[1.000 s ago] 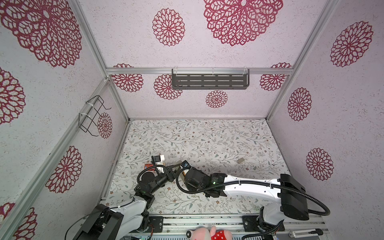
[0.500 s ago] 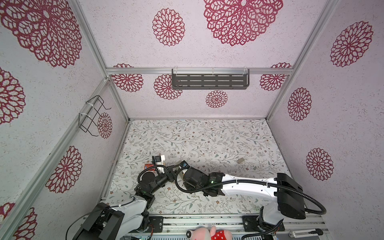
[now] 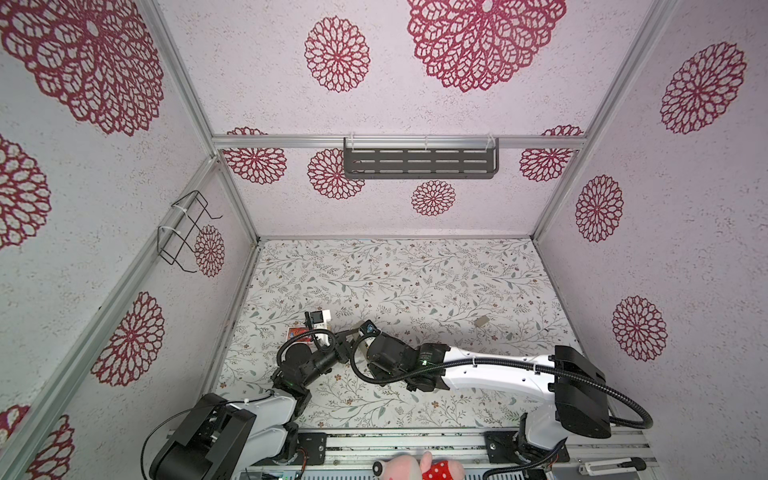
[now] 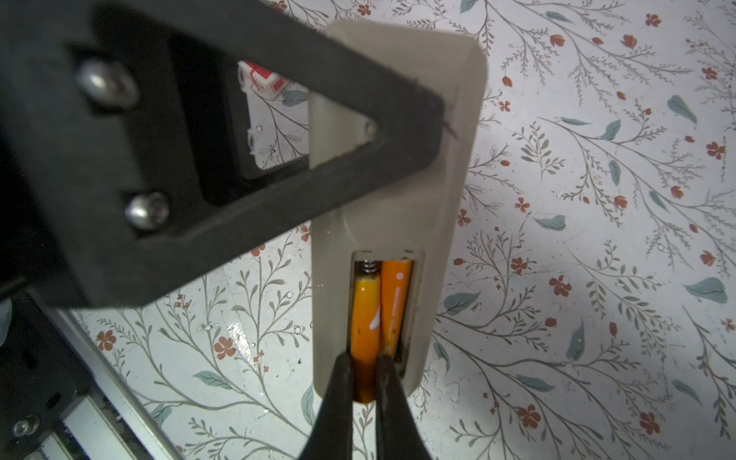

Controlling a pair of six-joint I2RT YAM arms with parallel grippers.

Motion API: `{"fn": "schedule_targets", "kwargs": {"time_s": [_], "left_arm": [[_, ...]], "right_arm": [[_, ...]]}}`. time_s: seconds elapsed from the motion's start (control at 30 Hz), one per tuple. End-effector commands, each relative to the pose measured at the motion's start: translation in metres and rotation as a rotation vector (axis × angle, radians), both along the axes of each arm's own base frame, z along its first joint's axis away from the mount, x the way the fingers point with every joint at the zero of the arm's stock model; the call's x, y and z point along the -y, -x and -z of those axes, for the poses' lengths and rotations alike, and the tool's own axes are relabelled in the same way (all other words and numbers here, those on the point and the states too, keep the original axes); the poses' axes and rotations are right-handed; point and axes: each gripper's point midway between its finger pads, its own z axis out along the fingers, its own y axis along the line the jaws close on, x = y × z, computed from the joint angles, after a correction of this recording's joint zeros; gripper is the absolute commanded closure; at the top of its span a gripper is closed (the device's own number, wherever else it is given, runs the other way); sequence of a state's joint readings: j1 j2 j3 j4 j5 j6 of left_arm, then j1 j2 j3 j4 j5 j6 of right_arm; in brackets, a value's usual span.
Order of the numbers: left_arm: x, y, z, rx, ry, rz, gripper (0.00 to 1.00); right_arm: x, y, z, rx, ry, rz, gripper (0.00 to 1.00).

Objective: Load the batteries into the remote control

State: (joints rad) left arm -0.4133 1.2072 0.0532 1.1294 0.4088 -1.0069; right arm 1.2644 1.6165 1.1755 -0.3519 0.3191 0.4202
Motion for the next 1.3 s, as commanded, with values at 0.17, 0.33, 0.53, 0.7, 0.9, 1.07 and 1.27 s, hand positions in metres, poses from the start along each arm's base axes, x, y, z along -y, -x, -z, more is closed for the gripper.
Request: {"fn": "schedule_targets", "kwargs": {"time_s": [0.17,0.33,0.53,0.7,0.9,1.07,1.27], "left_arm": [[0.015,0.006,-0.029,0.041,0.160,0.065,1.00],[0.019,0.007,-0.029,0.041,0.157,0.067,1.00],[0.020,0.008,-0.033,0.043,0.169,0.074,1.00],[0.021,0.009,-0.038,0.029,0.200,0.084,1.00],[0.021,0.007,-0.039,0.014,0.217,0.084,1.00],[0.026,0.007,-0.040,-0.002,0.227,0.109,1.00],[0.034,0.008,-0.037,-0.033,0.230,0.160,1.00]], "right_arm": [[-0.003,-0.007,-0.004,-0.022,0.024,0.039,0.92],[0.000,-0.006,-0.005,-0.023,0.027,0.039,0.87],[0.002,-0.007,-0.008,-0.014,0.018,0.044,0.81],[0.003,-0.006,-0.013,-0.011,0.004,0.043,0.79],[0.005,-0.006,-0.025,0.002,-0.026,0.046,0.76],[0.007,-0.007,-0.035,0.013,-0.056,0.051,0.73],[0.012,-0.006,-0.052,0.032,-0.109,0.054,0.68]]}}
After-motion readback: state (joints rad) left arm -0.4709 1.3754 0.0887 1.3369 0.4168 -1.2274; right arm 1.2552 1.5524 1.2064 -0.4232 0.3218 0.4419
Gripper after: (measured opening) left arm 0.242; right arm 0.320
